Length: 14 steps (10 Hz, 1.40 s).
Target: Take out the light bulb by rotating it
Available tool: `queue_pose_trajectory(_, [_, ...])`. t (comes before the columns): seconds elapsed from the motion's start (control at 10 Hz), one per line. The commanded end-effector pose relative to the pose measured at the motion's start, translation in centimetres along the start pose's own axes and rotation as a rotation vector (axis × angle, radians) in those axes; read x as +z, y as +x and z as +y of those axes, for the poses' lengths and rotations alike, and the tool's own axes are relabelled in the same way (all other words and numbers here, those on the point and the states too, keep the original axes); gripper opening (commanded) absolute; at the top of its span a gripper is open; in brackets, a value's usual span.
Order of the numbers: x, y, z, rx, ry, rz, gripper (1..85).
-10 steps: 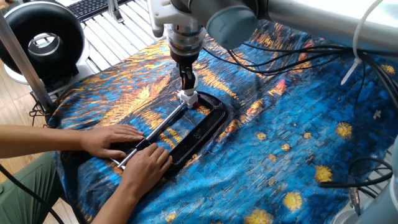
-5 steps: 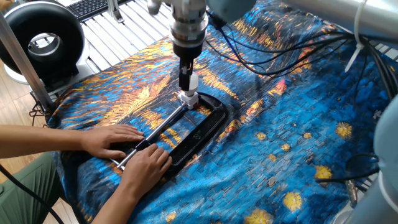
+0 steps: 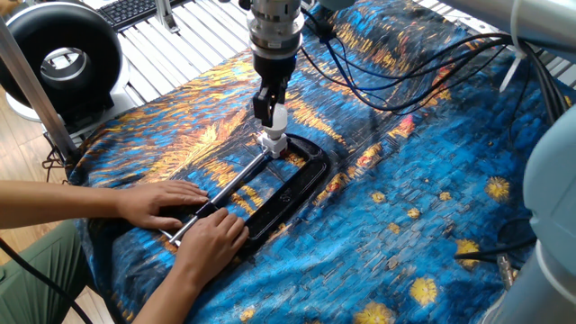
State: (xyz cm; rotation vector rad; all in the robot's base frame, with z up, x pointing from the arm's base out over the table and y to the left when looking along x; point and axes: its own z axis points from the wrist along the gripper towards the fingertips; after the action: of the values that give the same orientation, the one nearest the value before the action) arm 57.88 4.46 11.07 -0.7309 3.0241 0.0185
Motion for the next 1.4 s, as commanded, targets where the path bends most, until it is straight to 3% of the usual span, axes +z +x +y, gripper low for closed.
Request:
queue_pose_trajectory(0.0, [-0.2,-0.3,0.1,0.051,-0.026,0.001,59.0])
queue_pose_trajectory(0.1, [-0.1,-0.2,0.5,0.072,-0.041,0.008,59.0])
queue_pose_trajectory(0.4, [0.2,0.2,0.0,0.07,-0.025,0.02,58.3])
queue_pose_trajectory(1.3, [1.4,0.5,-0.5,0.064,-0.025,0.018,55.7])
